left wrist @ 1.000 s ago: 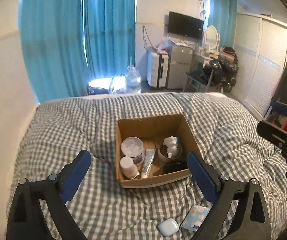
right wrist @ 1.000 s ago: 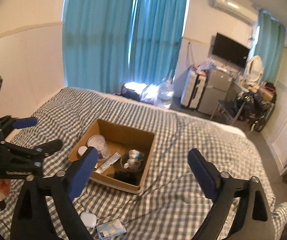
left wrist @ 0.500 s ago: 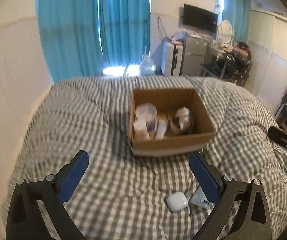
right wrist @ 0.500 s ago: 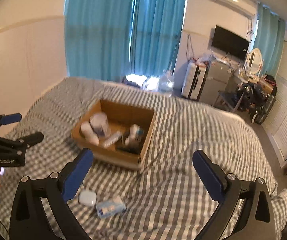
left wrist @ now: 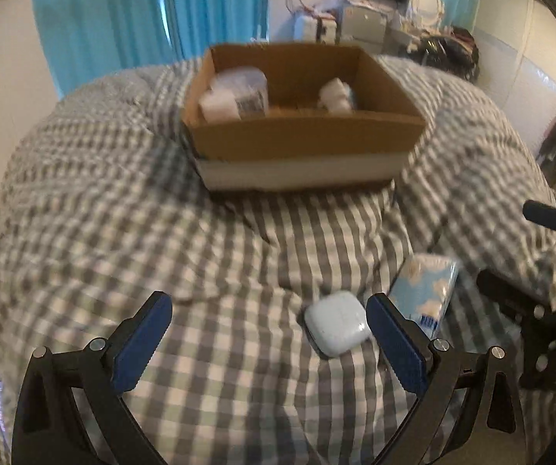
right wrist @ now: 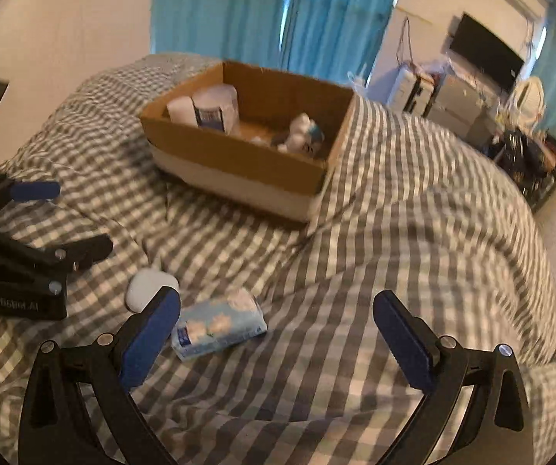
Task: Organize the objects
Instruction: 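Move the left tool to the white earbud case and grasp it, then hold the earbud case in the left tool while the right tool grasps the blue tissue pack, then carry the earbud case and tissue pack into the box and release both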
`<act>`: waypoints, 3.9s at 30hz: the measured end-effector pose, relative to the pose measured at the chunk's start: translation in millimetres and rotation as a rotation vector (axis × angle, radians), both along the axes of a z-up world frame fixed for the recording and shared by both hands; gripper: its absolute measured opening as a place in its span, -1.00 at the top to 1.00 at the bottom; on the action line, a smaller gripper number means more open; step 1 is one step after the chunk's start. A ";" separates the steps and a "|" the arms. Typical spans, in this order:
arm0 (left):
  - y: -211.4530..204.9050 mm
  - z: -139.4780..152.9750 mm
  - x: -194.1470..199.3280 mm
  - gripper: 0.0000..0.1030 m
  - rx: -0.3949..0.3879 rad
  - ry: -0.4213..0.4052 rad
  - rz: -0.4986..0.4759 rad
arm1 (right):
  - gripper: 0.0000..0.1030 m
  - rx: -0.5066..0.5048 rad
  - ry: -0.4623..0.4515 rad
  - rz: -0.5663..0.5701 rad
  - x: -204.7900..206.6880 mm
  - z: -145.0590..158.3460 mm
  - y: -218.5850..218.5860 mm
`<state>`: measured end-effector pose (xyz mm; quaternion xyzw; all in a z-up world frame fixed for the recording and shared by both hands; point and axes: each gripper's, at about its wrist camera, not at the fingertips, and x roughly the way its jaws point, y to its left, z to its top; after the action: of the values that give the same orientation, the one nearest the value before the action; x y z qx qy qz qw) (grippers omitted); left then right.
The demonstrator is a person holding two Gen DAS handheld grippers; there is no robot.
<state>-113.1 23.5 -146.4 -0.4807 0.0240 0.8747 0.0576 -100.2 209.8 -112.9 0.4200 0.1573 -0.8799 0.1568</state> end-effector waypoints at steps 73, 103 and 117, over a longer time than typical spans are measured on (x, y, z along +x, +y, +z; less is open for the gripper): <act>-1.4 -27.0 15.1 -0.15 0.002 -0.027 -0.030 | -0.52 0.184 -0.143 0.113 -3.8 -68.0 -43.8; -13.8 46.8 50.4 -0.15 0.078 0.080 -0.025 | -0.52 -0.049 0.079 0.061 49.0 59.9 -17.7; -22.9 109.7 -23.7 -0.15 0.050 0.189 -0.021 | -0.52 -0.072 0.192 0.078 -5.8 119.7 -30.0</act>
<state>-136.8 0.7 -36.7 -0.3941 0.0123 0.9158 0.0761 -106.0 179.9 6.7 0.3214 0.1561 -0.9145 0.1900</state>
